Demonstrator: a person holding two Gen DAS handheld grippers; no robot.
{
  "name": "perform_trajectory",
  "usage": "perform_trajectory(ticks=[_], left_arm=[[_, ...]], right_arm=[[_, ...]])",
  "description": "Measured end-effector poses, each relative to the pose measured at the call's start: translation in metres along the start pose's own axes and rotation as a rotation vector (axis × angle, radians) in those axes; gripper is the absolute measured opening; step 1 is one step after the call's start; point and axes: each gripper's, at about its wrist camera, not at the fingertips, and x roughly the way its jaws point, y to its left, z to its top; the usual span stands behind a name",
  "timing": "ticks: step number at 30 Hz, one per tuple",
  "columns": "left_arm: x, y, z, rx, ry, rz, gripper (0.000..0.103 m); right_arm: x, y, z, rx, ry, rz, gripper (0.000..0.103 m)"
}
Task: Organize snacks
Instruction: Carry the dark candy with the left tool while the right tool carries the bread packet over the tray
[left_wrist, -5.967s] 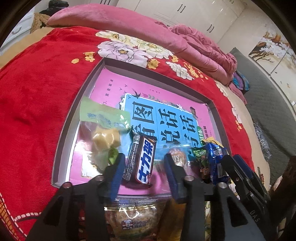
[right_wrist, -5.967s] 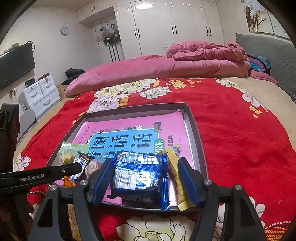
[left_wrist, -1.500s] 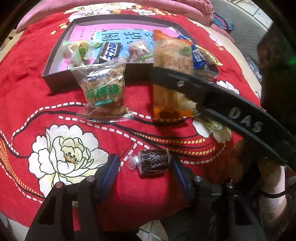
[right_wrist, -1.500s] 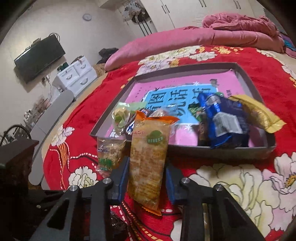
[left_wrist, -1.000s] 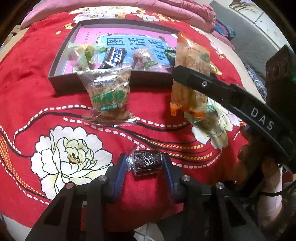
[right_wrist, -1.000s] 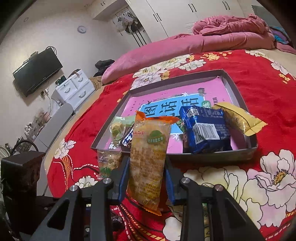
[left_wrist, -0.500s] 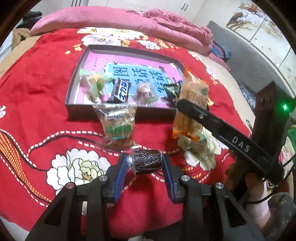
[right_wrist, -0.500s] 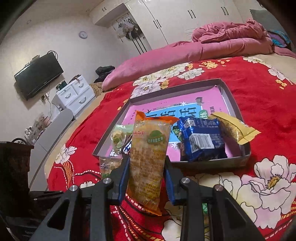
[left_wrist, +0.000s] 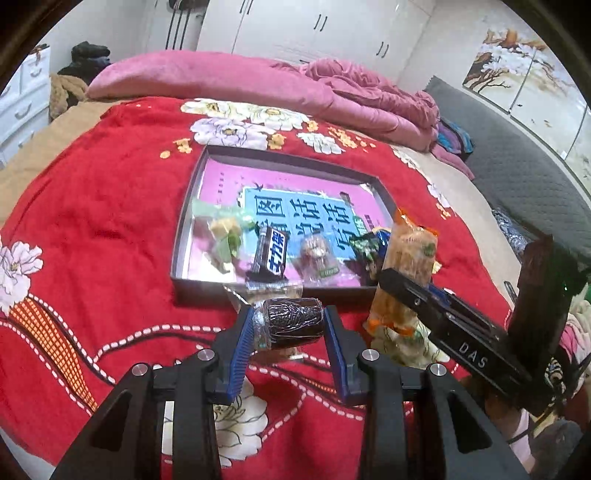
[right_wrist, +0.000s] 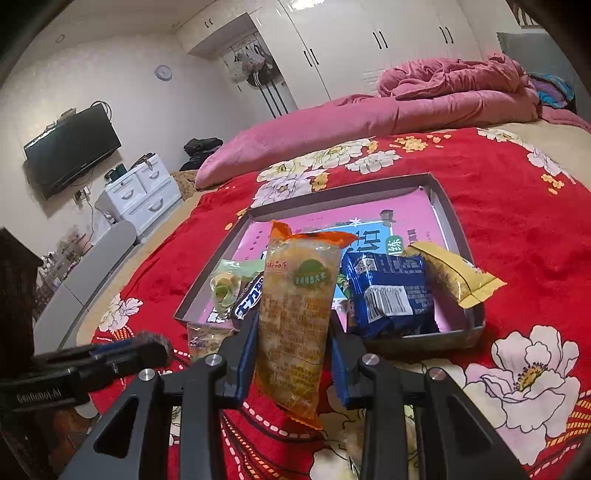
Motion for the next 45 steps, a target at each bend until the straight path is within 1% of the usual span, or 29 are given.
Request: perform_trajectory(ticks=[5, 16, 27, 33, 38, 45], left_arm=[[0.004, -0.002, 0.006, 0.0, -0.01, 0.011, 0.038], [0.016, 0.006, 0.021, -0.035, -0.022, 0.026, 0.038], [0.033, 0.023, 0.038, -0.075, -0.049, 0.079, 0.038], [0.046, 0.028, 0.048, -0.083, -0.063, 0.112, 0.038], [0.059, 0.029, 0.051, -0.08, -0.044, 0.115, 0.038], [0.072, 0.032, 0.05, -0.075, -0.02, 0.138, 0.038]], right_arm=[[0.0, 0.001, 0.002, -0.013, -0.016, -0.014, 0.035], [0.0, -0.001, 0.008, -0.021, -0.047, -0.026, 0.035], [0.006, -0.002, 0.012, -0.019, -0.052, -0.029, 0.035], [0.01, 0.001, 0.016, -0.034, -0.065, -0.045, 0.035], [0.013, 0.002, 0.021, -0.043, -0.072, -0.061, 0.035], [0.019, 0.001, 0.025, -0.053, -0.077, -0.076, 0.035]])
